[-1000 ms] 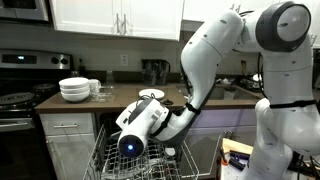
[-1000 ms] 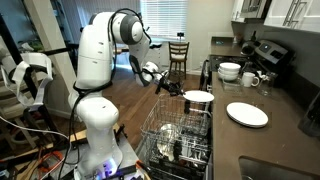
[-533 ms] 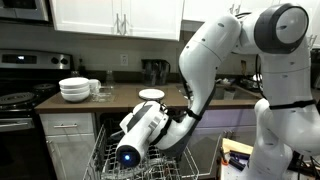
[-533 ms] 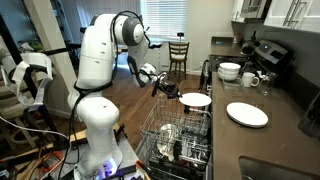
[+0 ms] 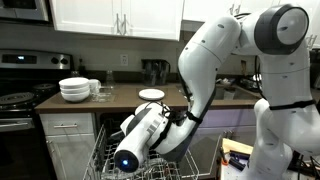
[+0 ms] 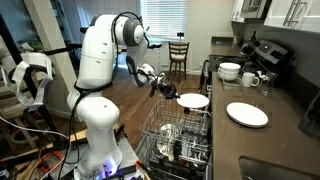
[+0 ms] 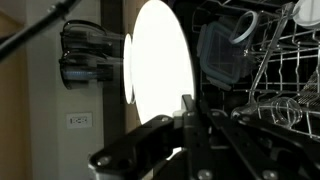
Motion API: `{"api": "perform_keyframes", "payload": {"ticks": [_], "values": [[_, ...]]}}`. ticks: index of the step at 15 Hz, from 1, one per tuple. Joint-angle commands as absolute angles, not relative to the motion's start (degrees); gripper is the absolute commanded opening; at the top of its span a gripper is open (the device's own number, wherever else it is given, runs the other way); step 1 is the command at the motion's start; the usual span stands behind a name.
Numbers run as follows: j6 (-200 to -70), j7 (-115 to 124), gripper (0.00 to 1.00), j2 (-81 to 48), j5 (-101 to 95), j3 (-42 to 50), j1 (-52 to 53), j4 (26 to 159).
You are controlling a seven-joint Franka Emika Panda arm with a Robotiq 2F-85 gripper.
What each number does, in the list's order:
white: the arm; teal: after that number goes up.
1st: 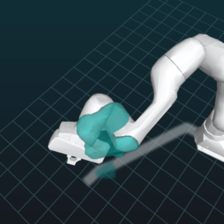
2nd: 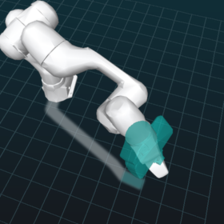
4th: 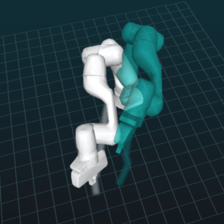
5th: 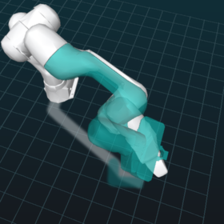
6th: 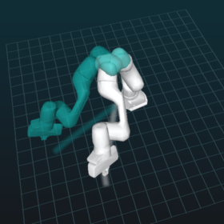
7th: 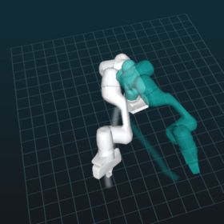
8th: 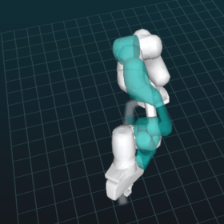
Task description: Put the plate in the dishwasher
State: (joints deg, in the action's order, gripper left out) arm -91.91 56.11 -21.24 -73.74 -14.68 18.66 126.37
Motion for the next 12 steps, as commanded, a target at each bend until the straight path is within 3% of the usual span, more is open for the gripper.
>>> {"api": "perform_keyframes", "payload": {"ticks": [1, 12], "values": [[-92.4, 56.1, 0.01, -20.9, -73.6, -15.2, 18.2, 126.6], [-118.4, 53.7, 0.01, -16.6, -73.6, -15.2, 14.9, 132.2]]}}
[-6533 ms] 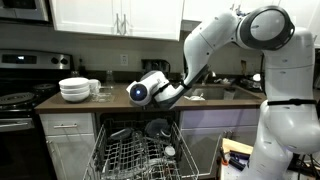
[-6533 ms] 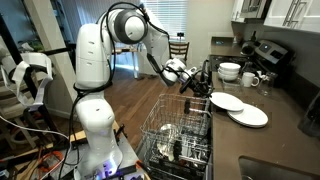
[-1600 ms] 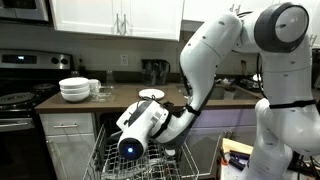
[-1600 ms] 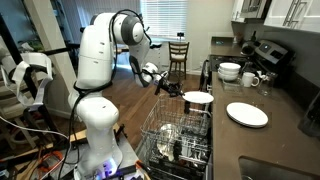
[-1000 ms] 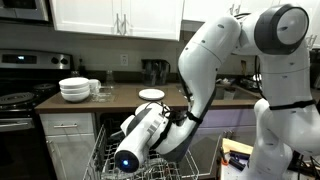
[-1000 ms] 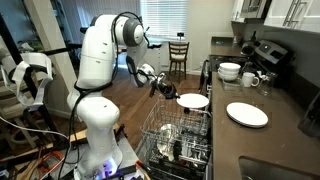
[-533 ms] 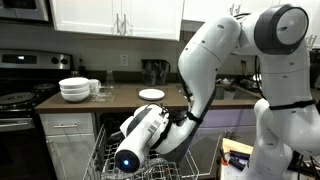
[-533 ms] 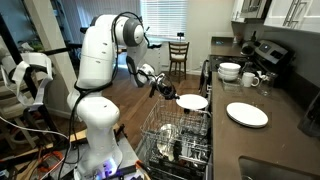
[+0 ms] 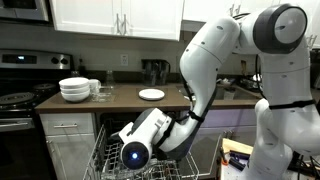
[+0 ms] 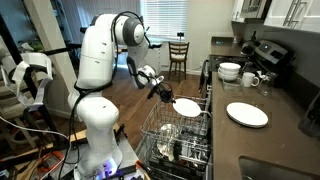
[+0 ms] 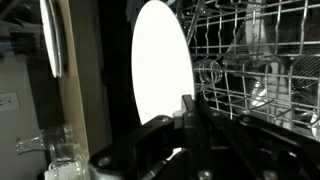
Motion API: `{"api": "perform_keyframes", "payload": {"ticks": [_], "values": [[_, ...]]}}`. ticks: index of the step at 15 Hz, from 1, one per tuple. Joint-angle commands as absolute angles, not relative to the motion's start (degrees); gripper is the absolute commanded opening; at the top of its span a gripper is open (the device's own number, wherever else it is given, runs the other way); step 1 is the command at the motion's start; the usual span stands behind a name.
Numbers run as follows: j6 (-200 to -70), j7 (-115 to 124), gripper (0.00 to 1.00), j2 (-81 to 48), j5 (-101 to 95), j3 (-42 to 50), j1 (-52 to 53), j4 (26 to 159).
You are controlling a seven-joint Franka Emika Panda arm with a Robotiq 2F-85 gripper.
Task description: Put the plate in the dishwasher
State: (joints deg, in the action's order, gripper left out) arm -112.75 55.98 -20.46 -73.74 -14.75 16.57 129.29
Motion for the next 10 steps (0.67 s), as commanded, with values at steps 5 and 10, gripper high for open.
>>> {"api": "perform_keyframes", "payload": {"ticks": [5, 10], "values": [[-119.5, 55.7, 0.05, -19.7, -73.6, -14.3, 15.8, 130.8], [-119.5, 55.7, 0.05, -20.2, -73.6, -14.3, 15.9, 130.7]]}}
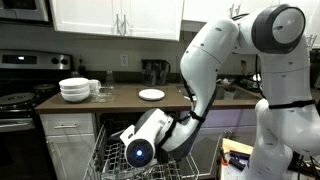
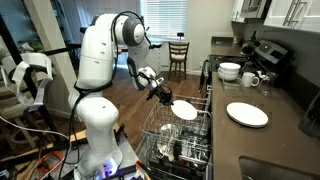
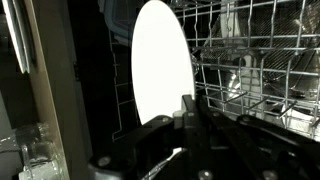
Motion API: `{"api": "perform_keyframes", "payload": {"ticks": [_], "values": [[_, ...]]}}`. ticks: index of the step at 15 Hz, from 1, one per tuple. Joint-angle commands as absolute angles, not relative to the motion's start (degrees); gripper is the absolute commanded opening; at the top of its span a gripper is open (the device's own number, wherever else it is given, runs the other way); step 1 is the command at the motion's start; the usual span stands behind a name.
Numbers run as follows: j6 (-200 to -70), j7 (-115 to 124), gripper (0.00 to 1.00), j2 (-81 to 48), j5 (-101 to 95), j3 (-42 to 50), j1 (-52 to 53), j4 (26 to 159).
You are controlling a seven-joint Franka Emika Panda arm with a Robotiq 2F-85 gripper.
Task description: Put the plate in the dishwasher
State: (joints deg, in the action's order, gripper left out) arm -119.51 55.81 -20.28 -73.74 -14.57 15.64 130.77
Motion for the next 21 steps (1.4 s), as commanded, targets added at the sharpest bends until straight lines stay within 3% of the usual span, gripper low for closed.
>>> {"api": "perform_keyframes", "payload": {"ticks": [1, 11, 21], "values": [[-119.5, 55.7, 0.01, -20.2, -73.6, -14.3, 15.9, 130.7], [-123.0, 53.3, 0.01, -12.2, -68.1, -16.7, 15.8, 133.6], [-140.2, 31.0, 0.01, -0.8, -44.7, -14.3, 12.6, 139.7]]}}
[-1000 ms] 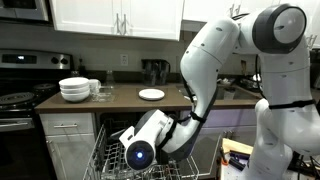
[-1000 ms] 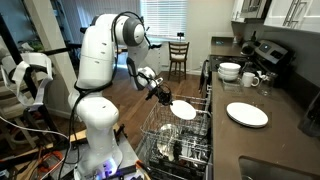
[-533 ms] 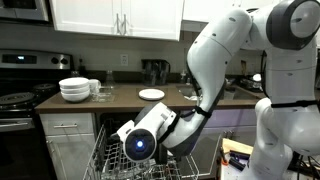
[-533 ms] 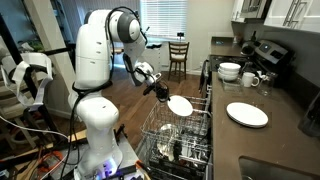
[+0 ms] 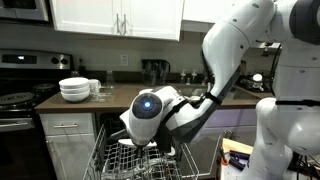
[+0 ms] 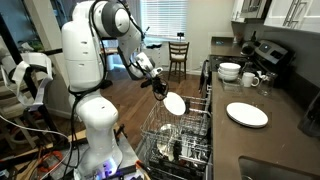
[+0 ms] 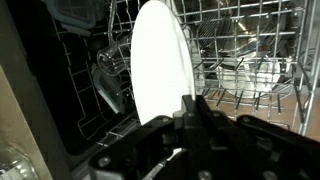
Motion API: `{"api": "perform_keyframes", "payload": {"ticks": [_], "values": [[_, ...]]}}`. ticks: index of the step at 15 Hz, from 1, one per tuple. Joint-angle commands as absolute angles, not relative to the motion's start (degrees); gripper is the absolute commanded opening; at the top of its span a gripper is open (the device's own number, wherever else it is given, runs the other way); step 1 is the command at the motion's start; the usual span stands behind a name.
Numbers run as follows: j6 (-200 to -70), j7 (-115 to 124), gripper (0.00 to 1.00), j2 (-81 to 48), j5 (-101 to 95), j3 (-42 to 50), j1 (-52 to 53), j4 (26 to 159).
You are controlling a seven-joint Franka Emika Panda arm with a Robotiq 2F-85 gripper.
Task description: Put the plate in the dishwasher
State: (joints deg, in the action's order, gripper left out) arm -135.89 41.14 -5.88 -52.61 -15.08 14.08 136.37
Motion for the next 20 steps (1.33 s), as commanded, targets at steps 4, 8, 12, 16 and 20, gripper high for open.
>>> {"api": "perform_keyframes", "payload": {"ticks": [4, 8, 12, 16, 20], "values": [[-147.8, 14.1, 0.01, 1.3, -29.8, -12.6, 11.8, 142.8], [-147.4, 13.4, 0.05, -0.7, -28.1, -12.0, 12.6, 141.8], [-147.5, 12.7, 0.05, -0.4, -27.5, -12.0, 12.5, 142.0], [-147.5, 12.7, 0.05, -0.4, -27.5, -12.0, 12.5, 142.0], [-147.7, 10.0, 0.01, -0.8, -24.8, -11.6, 12.2, 141.9]]}}
